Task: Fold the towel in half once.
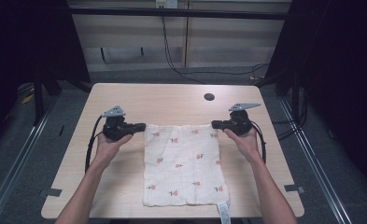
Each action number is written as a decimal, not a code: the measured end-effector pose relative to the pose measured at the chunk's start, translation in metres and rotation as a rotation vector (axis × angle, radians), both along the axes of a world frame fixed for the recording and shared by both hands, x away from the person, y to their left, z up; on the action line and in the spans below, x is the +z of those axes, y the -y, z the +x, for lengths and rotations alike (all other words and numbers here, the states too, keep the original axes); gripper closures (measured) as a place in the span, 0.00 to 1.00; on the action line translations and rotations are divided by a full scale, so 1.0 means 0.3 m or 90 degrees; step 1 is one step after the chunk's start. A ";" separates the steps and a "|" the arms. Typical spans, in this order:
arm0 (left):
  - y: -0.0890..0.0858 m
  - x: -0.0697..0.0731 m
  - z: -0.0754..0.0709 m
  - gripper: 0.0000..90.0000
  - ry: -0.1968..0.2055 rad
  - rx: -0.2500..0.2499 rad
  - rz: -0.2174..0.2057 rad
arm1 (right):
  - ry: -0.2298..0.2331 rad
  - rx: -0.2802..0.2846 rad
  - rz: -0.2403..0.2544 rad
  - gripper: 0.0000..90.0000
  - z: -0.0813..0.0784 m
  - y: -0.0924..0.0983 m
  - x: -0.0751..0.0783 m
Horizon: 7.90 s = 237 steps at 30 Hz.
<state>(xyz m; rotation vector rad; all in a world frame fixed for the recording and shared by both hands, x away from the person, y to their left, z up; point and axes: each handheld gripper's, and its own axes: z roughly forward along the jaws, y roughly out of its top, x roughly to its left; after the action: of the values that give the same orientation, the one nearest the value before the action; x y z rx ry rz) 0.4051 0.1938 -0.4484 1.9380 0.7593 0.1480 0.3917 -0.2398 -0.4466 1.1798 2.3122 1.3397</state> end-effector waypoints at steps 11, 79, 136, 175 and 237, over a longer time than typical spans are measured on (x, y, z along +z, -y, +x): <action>0.007 0.010 0.047 0.98 -0.020 0.018 -0.028 | 0.009 -0.012 0.005 0.96 0.035 0.014 0.047; 0.004 0.075 -0.318 0.98 0.053 -0.089 0.023 | 0.064 0.066 -0.014 0.97 -0.405 0.070 0.074; 0.108 -0.126 -0.407 0.80 -0.032 -0.171 0.156 | -0.063 0.119 -0.121 0.68 -0.486 -0.023 -0.120; 0.225 -0.053 -0.276 0.50 -0.044 -0.118 0.146 | -0.011 0.108 -0.114 0.64 -0.522 -0.076 -0.026; 0.221 -0.171 -0.208 0.58 -0.061 -0.127 0.155 | -0.024 0.303 -0.167 0.91 -0.478 -0.626 -0.157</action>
<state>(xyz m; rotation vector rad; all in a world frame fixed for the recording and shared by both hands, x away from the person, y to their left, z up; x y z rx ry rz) 0.3427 0.1276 -0.4996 2.2534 0.6275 0.0264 0.2484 -0.0522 -0.4936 0.6023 2.8053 1.0909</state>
